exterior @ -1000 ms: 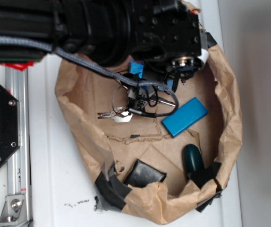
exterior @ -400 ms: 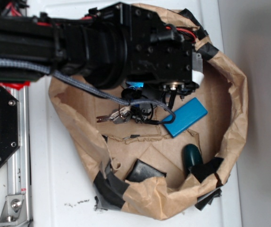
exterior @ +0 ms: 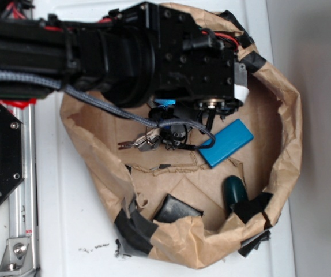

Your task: Grab the blue sponge.

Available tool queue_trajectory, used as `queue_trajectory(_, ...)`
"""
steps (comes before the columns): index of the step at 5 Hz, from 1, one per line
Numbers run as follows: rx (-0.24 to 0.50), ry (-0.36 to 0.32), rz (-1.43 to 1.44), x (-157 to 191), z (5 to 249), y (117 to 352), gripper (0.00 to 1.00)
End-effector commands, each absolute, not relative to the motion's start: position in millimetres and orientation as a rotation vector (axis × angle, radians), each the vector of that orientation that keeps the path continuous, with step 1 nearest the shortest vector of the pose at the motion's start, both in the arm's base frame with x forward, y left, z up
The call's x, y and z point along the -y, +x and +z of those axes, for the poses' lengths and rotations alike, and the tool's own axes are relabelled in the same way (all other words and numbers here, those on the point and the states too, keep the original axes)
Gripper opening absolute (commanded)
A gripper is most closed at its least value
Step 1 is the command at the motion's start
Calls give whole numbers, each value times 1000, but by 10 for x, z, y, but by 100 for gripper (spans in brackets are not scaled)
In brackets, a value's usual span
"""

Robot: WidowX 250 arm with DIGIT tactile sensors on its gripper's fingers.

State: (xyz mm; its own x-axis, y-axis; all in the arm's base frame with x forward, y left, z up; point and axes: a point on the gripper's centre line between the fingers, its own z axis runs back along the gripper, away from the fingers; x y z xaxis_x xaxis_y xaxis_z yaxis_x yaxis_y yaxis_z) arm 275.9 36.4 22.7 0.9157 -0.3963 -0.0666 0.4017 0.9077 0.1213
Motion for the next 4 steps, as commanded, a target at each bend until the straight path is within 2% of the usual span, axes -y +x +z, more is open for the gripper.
queue_trajectory(1,96,177,-407,-224,814,2826,0)
queue_trajectory(2,212,248,-419,11,1316,2900,0)
queue_trajectory(3,279,248,-403,194,1772,2894,0)
queue_trajectory(4,286,179,-304,323,1810,2814,0)
